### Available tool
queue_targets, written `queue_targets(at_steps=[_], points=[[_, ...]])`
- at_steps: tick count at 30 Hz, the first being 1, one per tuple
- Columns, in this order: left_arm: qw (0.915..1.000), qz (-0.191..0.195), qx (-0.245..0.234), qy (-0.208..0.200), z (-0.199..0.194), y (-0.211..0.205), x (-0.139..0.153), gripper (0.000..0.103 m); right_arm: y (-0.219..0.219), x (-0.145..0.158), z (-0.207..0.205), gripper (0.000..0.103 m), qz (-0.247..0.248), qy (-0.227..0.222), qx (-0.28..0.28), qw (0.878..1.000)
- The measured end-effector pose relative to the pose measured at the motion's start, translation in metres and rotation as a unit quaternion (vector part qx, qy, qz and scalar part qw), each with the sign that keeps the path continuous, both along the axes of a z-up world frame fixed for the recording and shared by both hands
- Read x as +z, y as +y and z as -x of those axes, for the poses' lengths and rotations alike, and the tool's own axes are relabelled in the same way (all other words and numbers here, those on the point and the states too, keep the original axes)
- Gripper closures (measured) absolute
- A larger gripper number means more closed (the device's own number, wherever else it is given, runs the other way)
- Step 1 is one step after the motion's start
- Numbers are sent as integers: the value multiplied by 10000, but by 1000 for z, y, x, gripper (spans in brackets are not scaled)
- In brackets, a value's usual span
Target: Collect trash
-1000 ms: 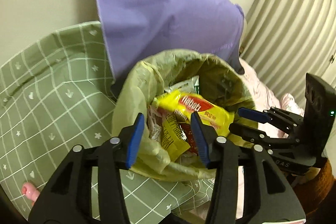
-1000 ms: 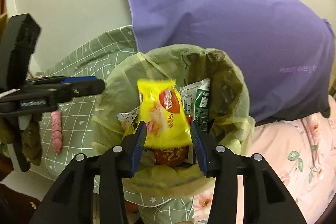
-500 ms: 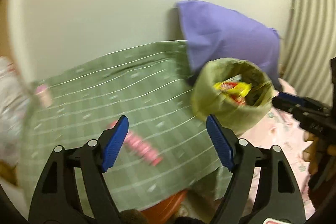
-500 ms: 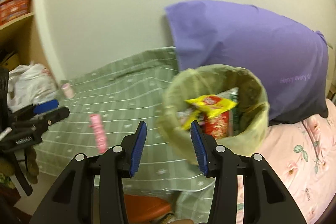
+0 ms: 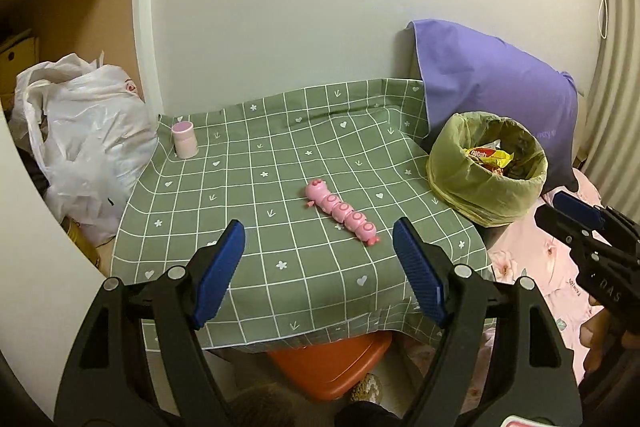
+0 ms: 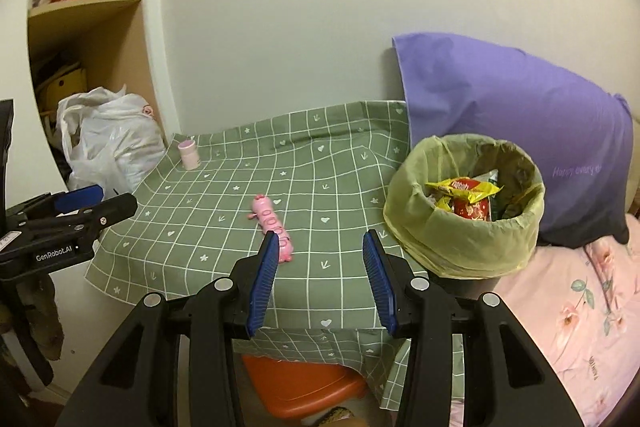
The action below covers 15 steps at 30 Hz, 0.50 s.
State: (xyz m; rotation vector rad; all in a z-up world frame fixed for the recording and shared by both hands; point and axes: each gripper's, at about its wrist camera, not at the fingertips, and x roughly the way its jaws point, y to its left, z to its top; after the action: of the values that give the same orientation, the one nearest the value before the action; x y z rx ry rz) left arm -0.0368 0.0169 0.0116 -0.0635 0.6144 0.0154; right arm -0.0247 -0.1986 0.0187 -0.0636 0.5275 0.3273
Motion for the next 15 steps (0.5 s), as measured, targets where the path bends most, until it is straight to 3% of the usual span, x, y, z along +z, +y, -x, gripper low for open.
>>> queue_targets(at_steps=[15], points=[[9995, -133, -99, -262, 9, 2, 11, 31, 1, 4, 9, 62, -106, -88, -55, 9999]])
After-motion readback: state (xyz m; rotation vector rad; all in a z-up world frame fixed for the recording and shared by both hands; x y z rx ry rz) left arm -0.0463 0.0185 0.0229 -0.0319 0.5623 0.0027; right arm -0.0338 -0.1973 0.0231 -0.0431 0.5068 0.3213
